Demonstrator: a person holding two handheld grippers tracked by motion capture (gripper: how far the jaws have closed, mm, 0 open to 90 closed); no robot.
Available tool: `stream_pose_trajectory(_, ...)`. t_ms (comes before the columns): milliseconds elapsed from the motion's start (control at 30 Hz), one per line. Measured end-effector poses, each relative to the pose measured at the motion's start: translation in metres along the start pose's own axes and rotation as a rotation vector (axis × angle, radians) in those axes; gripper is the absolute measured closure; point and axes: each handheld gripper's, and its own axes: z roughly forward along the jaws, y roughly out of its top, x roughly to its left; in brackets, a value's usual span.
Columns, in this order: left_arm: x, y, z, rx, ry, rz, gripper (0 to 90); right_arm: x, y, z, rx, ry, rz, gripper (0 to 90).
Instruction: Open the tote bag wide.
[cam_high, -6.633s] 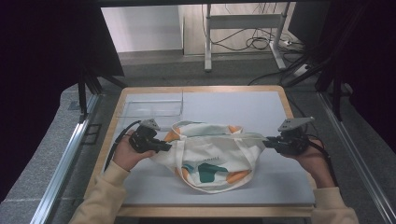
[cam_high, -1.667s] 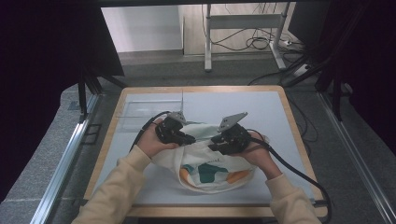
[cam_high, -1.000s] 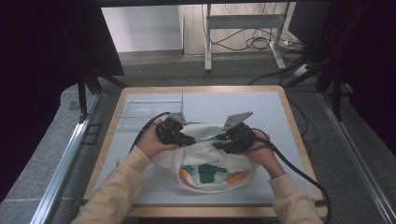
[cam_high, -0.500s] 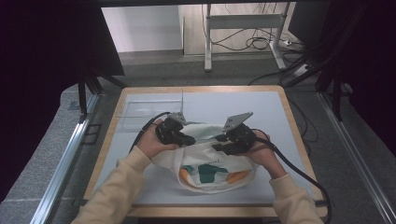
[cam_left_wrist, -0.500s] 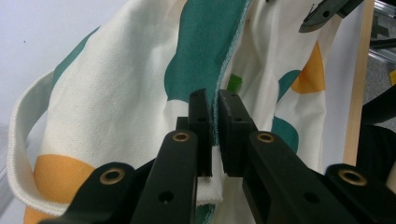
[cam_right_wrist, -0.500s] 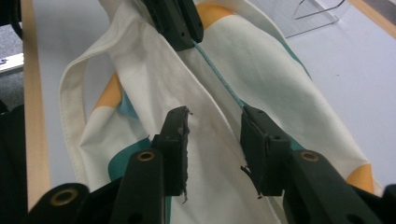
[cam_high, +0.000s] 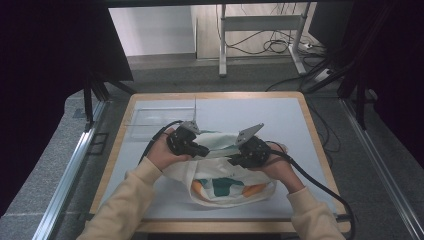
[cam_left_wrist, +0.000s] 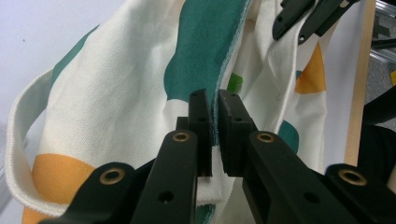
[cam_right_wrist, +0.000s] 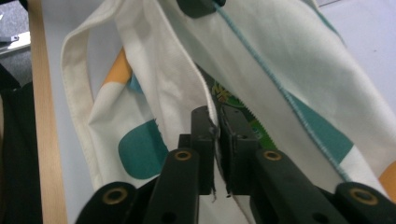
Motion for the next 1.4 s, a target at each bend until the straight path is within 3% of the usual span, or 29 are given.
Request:
stream_pose_trajectory(633,0.003,0.011,-0.006,0.01,0.033,0.0,85.9,0.006,-0.005,-0.007,-0.004,0.005,-0.015,86.2)
stream_pose_trajectory(1033,0.016,0.027,-0.011,0.045,0.11,0.003,86.4,0.016,-0.017,-0.015,-0.042,0.03,-0.001,86.1)
stream_pose_trajectory(1267,0.028,0.03,-0.011,0.031,0.155,-0.038,86.7,0.028,-0.025,-0.017,-0.04,0.047,-0.016,86.1)
stream_pose_trajectory(1400,0.04,0.029,-0.014,-0.001,0.148,-0.078,86.7,0.036,-0.031,-0.016,-0.03,0.055,-0.027,86.1)
